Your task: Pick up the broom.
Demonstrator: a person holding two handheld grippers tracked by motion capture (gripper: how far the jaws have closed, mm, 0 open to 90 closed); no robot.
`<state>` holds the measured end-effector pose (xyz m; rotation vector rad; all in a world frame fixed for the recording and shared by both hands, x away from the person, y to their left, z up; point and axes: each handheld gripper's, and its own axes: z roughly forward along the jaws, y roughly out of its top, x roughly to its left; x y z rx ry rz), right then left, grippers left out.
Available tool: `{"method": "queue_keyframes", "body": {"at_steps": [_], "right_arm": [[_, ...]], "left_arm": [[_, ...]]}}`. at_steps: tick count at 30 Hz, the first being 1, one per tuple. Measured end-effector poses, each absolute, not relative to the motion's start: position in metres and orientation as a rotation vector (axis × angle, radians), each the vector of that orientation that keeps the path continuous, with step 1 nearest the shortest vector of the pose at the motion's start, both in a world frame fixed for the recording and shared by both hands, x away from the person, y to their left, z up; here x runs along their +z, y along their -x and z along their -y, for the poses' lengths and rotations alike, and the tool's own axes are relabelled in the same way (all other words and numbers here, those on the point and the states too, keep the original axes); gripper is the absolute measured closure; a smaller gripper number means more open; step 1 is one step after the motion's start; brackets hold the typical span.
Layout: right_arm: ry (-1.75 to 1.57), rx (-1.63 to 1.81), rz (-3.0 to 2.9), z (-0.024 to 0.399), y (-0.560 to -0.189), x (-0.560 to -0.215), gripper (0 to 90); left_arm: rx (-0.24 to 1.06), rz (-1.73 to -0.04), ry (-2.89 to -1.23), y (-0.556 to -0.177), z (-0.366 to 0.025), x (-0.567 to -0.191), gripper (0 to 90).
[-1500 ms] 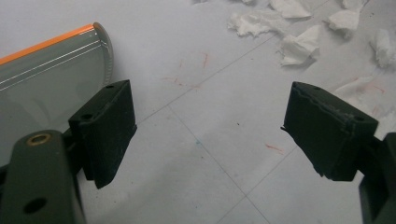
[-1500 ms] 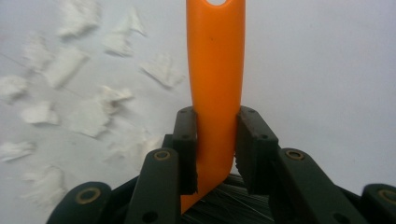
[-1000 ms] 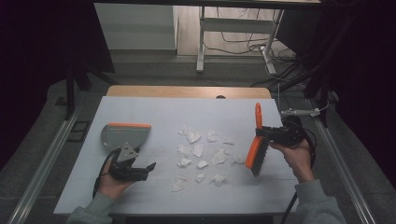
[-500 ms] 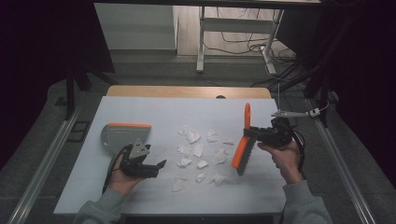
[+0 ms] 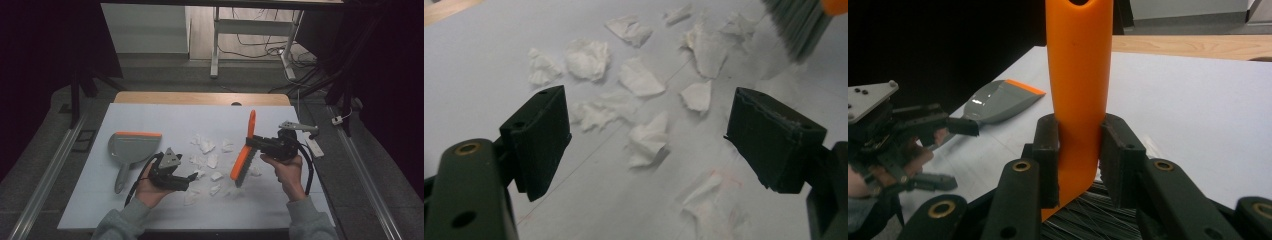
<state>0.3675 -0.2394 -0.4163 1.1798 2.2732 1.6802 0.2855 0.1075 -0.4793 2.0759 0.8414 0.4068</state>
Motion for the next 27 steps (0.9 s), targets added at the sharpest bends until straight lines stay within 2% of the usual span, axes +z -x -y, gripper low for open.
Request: {"method": "queue_keyframes", "body": {"at_steps": [6, 18, 25, 27], "right_arm": [[-1.208, 1.735, -2.242, 0.228, -0.366, -0.425, 71.0], [-1.230, 1.771, -2.175, 0.213, -0.361, -0.433, 71.0], [-1.277, 1.823, -2.116, 0.211, -0.356, -0.437, 70.9], [-1.302, 1.832, -2.099, 0.211, -0.355, -0.439, 71.0]], "left_arm": [[0.312, -0.790, -2.083, -0.285, -0.087, -0.481, 18.5], [0.276, -0.731, -2.103, -0.288, -0.030, -0.485, 20.4], [0.319, -0.762, -2.060, -0.289, -0.018, -0.494, 27.9], [0.337, -0.763, -2.039, -0.290, -0.018, -0.495, 36.6]]}}
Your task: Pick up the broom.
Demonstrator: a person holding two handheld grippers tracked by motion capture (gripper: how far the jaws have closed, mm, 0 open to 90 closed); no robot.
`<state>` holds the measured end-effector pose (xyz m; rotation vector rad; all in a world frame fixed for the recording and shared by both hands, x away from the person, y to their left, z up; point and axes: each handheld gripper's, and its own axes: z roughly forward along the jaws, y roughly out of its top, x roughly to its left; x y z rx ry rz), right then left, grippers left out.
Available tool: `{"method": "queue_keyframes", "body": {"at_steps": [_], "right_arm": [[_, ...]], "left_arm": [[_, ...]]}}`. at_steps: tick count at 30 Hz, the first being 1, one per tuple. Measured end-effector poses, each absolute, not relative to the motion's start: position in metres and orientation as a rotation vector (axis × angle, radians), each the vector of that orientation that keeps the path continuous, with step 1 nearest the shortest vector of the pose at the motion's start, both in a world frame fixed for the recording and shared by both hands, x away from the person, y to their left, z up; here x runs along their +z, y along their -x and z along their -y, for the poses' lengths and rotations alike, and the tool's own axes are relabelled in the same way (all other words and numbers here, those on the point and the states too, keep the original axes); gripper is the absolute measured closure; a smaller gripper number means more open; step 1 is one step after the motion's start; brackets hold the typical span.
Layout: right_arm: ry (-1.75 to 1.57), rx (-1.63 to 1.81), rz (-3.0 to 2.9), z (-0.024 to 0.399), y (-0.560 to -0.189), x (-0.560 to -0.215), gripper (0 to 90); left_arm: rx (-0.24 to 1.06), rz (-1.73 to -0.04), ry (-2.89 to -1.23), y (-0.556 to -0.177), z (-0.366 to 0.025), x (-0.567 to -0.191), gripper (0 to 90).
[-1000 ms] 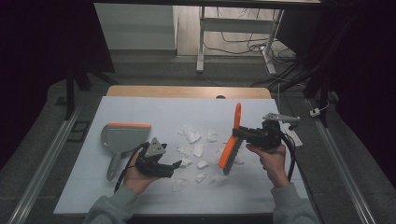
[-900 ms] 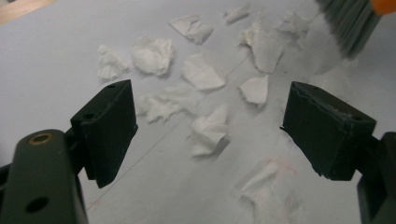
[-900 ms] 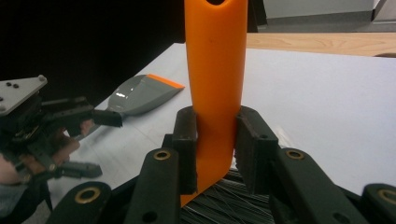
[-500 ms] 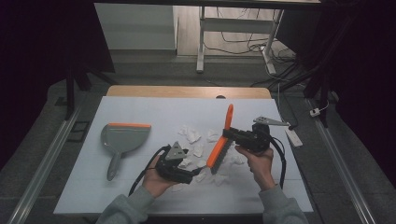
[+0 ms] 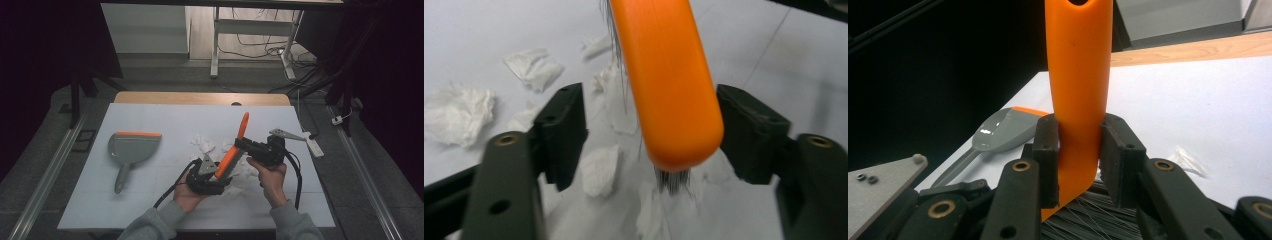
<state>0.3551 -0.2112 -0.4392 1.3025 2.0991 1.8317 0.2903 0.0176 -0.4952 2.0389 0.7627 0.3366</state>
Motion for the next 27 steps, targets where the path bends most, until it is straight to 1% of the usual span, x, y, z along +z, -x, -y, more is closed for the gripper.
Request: {"method": "queue_keyframes", "body": {"at_steps": [2, 5, 7, 8, 13, 16, 18, 19, 20, 21, 22, 23, 25, 27], "right_arm": [[-1.320, 1.852, -2.090, 0.211, -0.355, -0.440, 70.9], [-1.339, 1.902, -2.092, 0.210, -0.354, -0.441, 70.9], [-1.337, 1.899, -2.093, 0.209, -0.354, -0.442, 70.9], [-1.332, 1.899, -2.100, 0.207, -0.353, -0.443, 70.9], [-1.294, 1.879, -2.105, 0.203, -0.349, -0.441, 70.6], [-1.267, 1.885, -2.119, 0.202, -0.349, -0.441, 70.1], [-1.253, 1.893, -2.130, 0.201, -0.350, -0.442, 68.2], [-1.240, 1.882, -2.136, 0.200, -0.350, -0.442, 66.1], [-1.222, 1.880, -2.135, 0.200, -0.350, -0.442, 61.0], [-1.222, 1.880, -2.135, 0.200, -0.350, -0.442, 61.0], [-1.200, 1.894, -2.126, 0.200, -0.349, -0.440, 51.1], [-1.184, 1.899, -2.129, 0.201, -0.348, -0.439, 50.1], [-1.129, 1.860, -2.159, 0.202, -0.346, -0.435, 44.4], [-1.058, 1.789, -2.212, 0.204, -0.342, -0.430, 41.5]], "left_arm": [[0.358, -0.765, -2.025, -0.292, -0.018, -0.496, 44.0], [0.363, -0.772, -2.008, -0.295, -0.021, -0.496, 60.3], [0.367, -0.774, -2.005, -0.295, -0.022, -0.495, 72.8], [0.373, -0.776, -2.006, -0.295, -0.024, -0.495, 75.2], [0.347, -0.790, -2.016, -0.300, -0.031, -0.494, 79.2], [0.310, -0.784, -2.022, -0.303, -0.037, -0.493, 80.2], [0.286, -0.781, -2.033, -0.305, -0.045, -0.491, 80.2], [0.286, -0.781, -2.033, -0.305, -0.045, -0.491, 80.3], [0.286, -0.783, -2.041, -0.305, -0.051, -0.489, 80.3], [0.286, -0.783, -2.041, -0.305, -0.051, -0.489, 80.3], [0.292, -0.779, -2.047, -0.305, -0.057, -0.486, 80.3], [0.292, -0.779, -2.047, -0.305, -0.057, -0.486, 80.3], [0.327, -0.760, -2.087, -0.304, -0.067, -0.481, 80.3], [0.326, -0.755, -2.099, -0.304, -0.070, -0.479, 80.3]]}}
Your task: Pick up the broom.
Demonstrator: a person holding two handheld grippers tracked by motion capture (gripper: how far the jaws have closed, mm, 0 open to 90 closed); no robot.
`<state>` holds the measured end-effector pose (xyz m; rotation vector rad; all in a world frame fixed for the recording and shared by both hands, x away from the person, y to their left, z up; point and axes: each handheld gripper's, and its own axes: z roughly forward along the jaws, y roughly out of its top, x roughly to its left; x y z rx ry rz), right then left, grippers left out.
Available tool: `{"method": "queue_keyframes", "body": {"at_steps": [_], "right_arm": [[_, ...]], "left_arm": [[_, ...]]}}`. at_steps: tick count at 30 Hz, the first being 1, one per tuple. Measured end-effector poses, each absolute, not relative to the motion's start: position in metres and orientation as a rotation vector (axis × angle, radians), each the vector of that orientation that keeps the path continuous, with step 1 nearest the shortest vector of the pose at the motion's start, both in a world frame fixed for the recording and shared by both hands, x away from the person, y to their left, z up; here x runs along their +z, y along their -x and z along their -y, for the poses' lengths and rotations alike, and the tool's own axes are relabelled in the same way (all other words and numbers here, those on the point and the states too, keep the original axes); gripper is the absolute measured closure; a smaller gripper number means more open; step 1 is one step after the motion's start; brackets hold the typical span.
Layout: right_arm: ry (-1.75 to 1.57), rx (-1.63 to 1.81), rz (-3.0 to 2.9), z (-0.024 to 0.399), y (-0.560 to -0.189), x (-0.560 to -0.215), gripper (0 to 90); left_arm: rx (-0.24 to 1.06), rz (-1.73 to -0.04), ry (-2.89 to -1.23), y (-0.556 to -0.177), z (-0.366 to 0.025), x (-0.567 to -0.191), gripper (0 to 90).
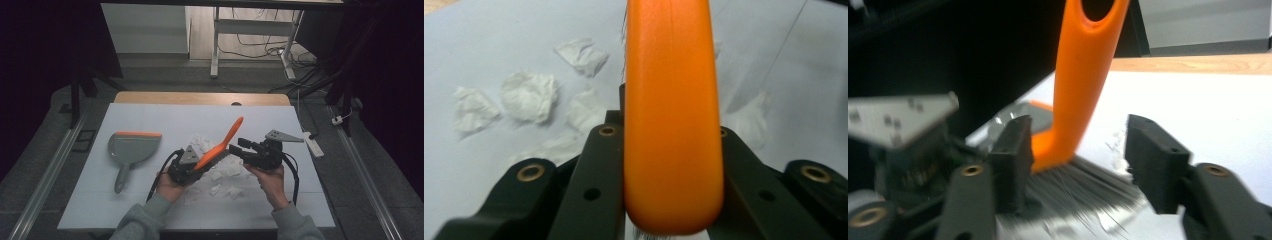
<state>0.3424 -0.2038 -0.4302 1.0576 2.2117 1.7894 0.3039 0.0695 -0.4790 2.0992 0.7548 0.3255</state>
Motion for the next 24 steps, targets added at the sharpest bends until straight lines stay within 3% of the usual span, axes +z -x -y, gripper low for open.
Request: {"method": "queue_keyframes", "body": {"at_steps": [15, 24], "right_arm": [[-0.753, 1.453, -2.388, 0.202, -0.328, -0.406, 36.4], [-0.647, 1.338, -2.462, 0.192, -0.319, -0.392, 37.5]], "left_arm": [[0.279, -0.728, -2.243, -0.310, -0.090, -0.468, 80.2], [0.229, -0.681, -2.335, -0.318, -0.067, -0.461, 80.3]]}}
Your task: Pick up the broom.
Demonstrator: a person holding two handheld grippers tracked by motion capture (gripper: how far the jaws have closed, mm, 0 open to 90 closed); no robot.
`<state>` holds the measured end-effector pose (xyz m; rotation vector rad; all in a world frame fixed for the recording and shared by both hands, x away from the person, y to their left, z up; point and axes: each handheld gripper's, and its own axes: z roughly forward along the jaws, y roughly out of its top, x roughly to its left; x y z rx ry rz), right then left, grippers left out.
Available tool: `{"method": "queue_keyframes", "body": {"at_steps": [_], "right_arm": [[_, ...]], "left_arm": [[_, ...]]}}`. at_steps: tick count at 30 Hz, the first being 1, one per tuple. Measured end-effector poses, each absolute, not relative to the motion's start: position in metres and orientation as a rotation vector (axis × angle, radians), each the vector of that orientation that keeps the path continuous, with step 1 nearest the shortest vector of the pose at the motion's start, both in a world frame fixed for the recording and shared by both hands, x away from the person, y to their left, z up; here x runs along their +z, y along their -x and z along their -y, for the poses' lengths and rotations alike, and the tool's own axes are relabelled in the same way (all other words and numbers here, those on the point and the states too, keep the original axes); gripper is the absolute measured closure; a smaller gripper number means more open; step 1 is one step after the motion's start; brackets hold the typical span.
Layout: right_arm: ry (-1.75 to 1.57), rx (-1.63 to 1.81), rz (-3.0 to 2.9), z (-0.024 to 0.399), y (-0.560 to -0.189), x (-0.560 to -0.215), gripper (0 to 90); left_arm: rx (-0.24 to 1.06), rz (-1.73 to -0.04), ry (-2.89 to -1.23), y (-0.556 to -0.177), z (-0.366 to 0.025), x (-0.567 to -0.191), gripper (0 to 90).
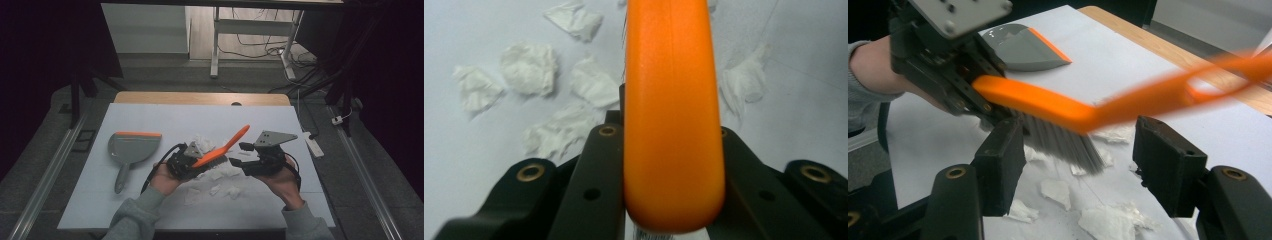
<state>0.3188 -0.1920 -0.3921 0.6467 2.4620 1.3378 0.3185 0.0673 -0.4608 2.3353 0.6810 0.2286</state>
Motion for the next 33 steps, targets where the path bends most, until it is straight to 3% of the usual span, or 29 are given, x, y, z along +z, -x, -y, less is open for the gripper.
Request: {"method": "queue_keyframes", "body": {"at_steps": [25, 29, 33], "right_arm": [[-0.421, 0.856, -2.642, 0.168, -0.320, -0.415, 32.8], [-0.392, 0.797, -2.687, 0.165, -0.320, -0.421, 36.9], [-0.342, 0.743, -2.721, 0.162, -0.320, -0.425, 49.1]], "left_arm": [[0.376, -0.444, -2.579, -0.300, -0.023, -0.461, 80.3], [0.382, -0.405, -2.573, -0.297, -0.022, -0.460, 80.3], [0.395, -0.375, -2.577, -0.296, -0.021, -0.457, 80.3]]}}
